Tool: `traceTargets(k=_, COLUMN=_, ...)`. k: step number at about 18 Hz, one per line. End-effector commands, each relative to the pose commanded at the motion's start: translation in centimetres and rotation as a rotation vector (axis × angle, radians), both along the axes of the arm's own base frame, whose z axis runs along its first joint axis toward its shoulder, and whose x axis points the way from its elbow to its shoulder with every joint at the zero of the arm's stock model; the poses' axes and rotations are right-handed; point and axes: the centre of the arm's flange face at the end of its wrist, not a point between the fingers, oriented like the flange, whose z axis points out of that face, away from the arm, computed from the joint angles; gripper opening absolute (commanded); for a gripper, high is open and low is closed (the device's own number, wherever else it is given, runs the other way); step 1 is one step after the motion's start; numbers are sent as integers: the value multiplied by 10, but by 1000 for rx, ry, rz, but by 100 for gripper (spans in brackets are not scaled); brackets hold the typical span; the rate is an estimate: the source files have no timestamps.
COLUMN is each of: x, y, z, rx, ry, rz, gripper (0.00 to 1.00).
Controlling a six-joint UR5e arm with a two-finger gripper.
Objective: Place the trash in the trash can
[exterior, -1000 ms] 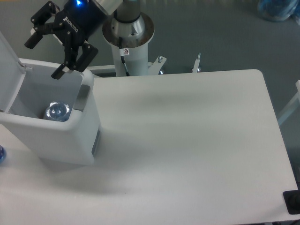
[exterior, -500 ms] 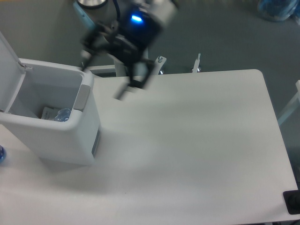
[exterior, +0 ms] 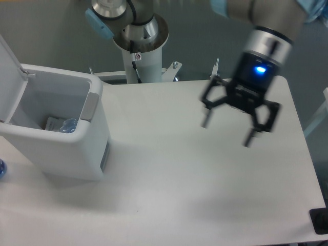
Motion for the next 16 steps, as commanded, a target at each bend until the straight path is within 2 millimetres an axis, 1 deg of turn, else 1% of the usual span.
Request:
traceTargets(k=2, x=-13, y=-6, z=-22, rx=-103, ry=39, rz=0, gripper=100)
traceTargets(k=4, x=-26, y=-14, z=-34, rx=-162, ry=79, rz=-10, gripper=100)
traceTargets(k=5, x=-34, y=-15, z=-44, rx=-194, ry=92, rz=-26, gripper=100)
traceTargets(k=7, x=-46, y=-23, z=-67, rx=-334, ry=130, rz=-34, gripper=100)
traceTargets(k=9, x=-53, y=-23, z=-77, rx=-476, ry=160, rz=-39, gripper=100)
traceTargets(k=11, x=-48, y=-6, z=-82, rx=-538, ry=175, rz=-92, gripper=100)
traceTargets(k=14, x=-42, y=6, z=-88, rx=-570, ry=226, rz=-201, gripper=100)
traceTargets(k=15, x=-41, y=5, z=-91, rx=-598, ry=232, rz=-212, gripper=100)
traceTargets(k=16, x=-37, y=10, z=-96, rx=-633, ry=240, rz=-226, gripper=100)
